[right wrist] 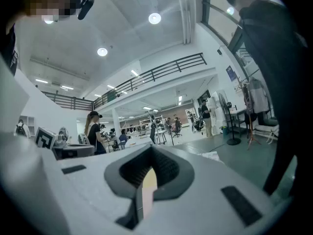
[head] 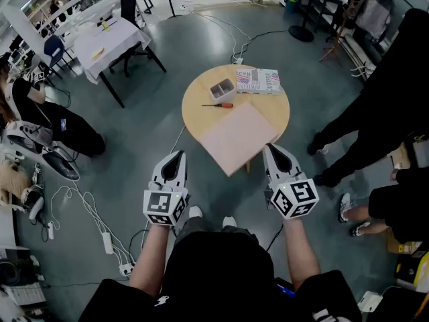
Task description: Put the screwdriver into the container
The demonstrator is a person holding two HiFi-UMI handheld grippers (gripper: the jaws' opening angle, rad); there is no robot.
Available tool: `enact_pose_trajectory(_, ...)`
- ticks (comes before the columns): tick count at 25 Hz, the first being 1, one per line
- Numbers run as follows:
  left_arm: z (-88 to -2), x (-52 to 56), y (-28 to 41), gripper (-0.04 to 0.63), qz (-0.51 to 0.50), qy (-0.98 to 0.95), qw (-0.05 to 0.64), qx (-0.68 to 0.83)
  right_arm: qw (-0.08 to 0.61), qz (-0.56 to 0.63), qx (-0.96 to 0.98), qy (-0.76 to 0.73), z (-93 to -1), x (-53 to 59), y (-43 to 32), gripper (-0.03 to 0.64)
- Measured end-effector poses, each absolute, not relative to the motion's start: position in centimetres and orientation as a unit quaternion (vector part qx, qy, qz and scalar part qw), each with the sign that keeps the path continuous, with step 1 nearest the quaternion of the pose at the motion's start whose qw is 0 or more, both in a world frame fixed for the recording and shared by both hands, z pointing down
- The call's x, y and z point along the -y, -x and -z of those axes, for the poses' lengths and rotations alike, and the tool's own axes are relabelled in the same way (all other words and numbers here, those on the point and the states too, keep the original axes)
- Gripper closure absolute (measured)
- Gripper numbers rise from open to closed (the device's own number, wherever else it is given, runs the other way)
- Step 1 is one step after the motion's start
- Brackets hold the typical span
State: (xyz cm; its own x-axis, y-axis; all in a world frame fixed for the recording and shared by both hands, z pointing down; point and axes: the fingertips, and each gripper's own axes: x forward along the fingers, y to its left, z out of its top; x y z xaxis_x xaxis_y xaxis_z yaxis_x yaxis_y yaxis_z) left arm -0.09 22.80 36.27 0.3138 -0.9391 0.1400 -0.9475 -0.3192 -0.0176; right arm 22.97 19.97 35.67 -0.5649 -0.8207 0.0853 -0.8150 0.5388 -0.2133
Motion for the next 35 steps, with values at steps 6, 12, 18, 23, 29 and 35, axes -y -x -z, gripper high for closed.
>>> enact_pose_trajectory(6,-35.8,-23.1,0.1,0.591,-0.055,-0.810,0.029,0.584,0.036,0.119,-0.875,0.467,-35.0,-20.2,-23.2,0.615)
enact_pose_trajectory(12,-35.2,-23.1,0.1,0.591,-0.052,-0.810,0.024,0.584,0.036,0.118,-0.878,0.462,-34.7,-20.4,-23.0,0.615)
enact_pose_trajectory(18,-35.1,-23.3,-0.3,0.591,-0.054,-0.810,0.023,0.584,0.032,0.118,-0.879,0.461,-34.9,-20.5,-23.2,0.615)
enact_pose_trajectory(23,-34.7,-23.3,-0.4,0.591,-0.053,-0.809,0.014,0.585,0.029,0.110,-0.879,0.463,-35.0,-20.4,-23.4,0.615)
enact_pose_trajectory(29,-35.0,-23.4,0.5,0.591,-0.056,-0.802,0.019,0.594,0.020,0.103,-0.885,0.454,-35.1,-20.4,-22.4,0.615)
enact_pose_trajectory(35,-35.7,-21.8,0.9,0.591,-0.056,-0.806,0.024,0.588,0.008,0.104,-0.886,0.451,-35.6,-19.1,-21.5,0.615)
